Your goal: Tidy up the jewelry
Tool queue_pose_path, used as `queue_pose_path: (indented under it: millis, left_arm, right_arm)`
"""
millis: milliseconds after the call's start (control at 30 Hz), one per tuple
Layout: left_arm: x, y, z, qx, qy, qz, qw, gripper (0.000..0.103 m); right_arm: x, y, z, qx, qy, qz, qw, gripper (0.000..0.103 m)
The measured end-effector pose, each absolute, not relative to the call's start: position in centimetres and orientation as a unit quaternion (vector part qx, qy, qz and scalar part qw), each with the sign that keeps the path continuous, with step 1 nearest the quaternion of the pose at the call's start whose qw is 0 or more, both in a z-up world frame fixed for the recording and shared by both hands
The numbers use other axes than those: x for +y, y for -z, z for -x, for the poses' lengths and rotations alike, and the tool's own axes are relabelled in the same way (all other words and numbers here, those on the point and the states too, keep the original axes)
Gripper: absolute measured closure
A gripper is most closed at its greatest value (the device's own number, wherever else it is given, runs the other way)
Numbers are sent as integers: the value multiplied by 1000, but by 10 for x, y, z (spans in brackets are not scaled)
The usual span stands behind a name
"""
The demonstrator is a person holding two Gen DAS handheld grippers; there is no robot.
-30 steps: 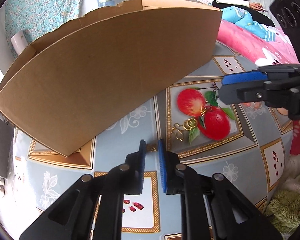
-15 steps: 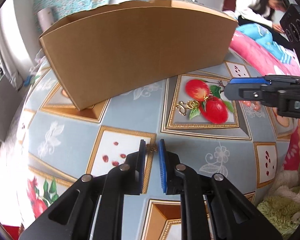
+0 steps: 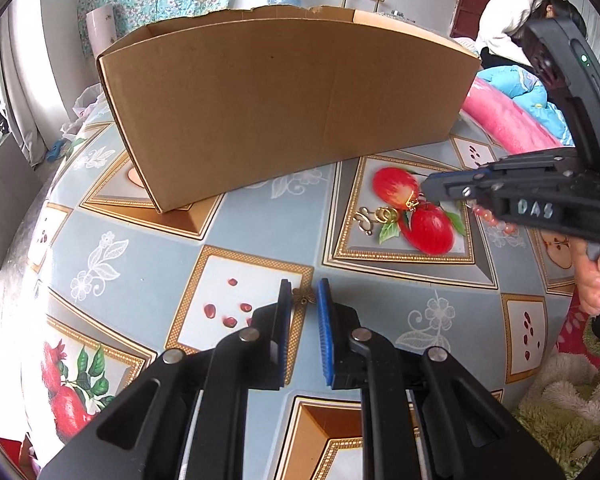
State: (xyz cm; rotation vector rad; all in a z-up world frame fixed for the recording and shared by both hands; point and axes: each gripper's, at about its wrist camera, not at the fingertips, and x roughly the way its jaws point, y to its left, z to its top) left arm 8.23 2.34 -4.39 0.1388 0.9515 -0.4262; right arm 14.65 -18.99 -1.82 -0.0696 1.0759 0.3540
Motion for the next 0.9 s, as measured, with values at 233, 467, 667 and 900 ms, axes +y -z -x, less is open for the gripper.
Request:
queue_pose_path:
  millis: [233,467,667,900]
  left_arm:
    - [27,44,-81,452,209,-61,865,91]
    - [28,44,-81,451,208,-61,866,91]
    - [27,44,-80,450,208,-62,866,91]
    - [29,44,-79,445,210,-55,869,91]
  right_arm:
    - [-200,8,-146,506,-178,-5,844,89]
    - [-177,24,-152,516,-182,49,835,77]
    - [-163,32,-157,514,-178,80,835,101]
    - [-207,27,-166,516,-192,-67,832,103]
